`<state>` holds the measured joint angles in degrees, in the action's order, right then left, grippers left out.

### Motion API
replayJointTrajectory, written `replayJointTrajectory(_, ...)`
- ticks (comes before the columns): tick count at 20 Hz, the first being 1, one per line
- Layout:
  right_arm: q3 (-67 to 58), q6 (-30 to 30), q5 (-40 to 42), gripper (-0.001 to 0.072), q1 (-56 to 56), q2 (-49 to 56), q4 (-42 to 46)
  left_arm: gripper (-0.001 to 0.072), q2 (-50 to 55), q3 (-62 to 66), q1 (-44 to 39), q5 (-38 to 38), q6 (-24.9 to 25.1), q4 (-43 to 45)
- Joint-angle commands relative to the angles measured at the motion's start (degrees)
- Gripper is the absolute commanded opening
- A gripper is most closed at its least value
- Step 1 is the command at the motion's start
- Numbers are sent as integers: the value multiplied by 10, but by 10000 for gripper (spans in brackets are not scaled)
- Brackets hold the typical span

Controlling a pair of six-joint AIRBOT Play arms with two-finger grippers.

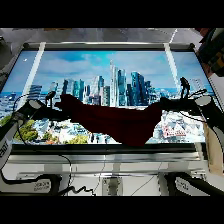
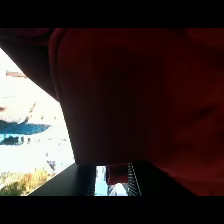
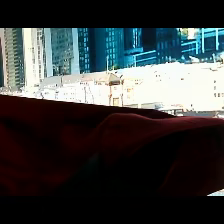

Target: Fold the clothes and pants, and hang the long-sleeved shirts on hangers.

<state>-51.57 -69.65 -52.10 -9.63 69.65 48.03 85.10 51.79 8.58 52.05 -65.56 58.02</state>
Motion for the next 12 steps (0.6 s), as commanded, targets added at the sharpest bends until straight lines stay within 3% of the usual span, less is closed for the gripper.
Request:
replayJointTrajectory(1, 0, 0, -9, 13, 0, 0, 0, 259, 0, 0, -3, 48, 5, 12)
replayJointTrajectory(2, 0, 0, -9, 13, 0, 0, 0, 352, 0, 0, -3, 60, 6, 20)
replayJointTrajectory(3, 0, 0, -9, 13, 0, 0, 0, 379, 0, -1, -3, 65, 6, 23)
replayJointTrajectory(12, 0, 0, -10, 13, 0, 0, 0, 321, 0, -1, -14, 52, 6, 20)
